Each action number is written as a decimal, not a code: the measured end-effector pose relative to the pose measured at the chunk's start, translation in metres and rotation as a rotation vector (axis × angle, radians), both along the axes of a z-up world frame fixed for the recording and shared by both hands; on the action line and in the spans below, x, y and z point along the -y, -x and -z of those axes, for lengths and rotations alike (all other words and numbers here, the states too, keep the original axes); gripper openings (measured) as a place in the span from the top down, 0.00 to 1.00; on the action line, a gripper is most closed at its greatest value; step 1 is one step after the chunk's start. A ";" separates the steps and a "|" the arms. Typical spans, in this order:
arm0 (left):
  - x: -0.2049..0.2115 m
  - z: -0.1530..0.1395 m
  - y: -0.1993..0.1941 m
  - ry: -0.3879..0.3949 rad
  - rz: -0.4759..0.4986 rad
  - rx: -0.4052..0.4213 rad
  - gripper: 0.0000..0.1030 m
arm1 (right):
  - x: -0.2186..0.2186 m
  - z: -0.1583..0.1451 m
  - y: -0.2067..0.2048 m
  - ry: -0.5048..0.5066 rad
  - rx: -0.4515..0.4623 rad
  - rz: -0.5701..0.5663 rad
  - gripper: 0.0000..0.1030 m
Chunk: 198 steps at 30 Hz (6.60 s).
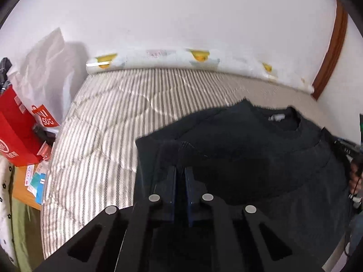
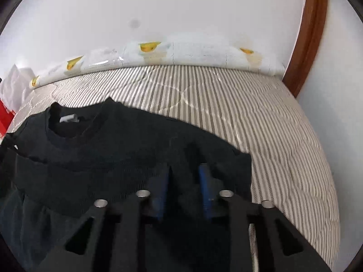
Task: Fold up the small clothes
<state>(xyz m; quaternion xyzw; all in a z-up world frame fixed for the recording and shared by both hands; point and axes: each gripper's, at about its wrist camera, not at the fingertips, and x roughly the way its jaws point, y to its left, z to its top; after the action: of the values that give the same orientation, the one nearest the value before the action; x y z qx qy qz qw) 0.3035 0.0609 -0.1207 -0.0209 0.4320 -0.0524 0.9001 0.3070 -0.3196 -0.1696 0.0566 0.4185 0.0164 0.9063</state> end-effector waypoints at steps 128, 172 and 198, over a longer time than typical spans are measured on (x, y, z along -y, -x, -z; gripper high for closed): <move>0.123 -0.062 0.161 0.254 0.244 0.167 0.88 | -0.033 -0.015 0.279 -0.096 0.124 0.150 0.54; 0.103 0.036 0.184 0.256 0.354 -0.030 0.33 | -0.115 -0.032 0.153 -0.384 0.149 -0.067 0.87; 0.227 0.029 0.171 0.125 0.467 0.005 0.37 | 0.080 0.020 0.212 -0.242 0.210 0.245 0.87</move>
<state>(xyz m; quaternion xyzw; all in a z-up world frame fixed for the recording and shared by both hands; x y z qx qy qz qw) 0.1325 -0.1661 -0.1497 0.0241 0.4190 -0.2857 0.8615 0.0947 -0.3996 -0.1897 0.2135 0.3068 -0.0379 0.9267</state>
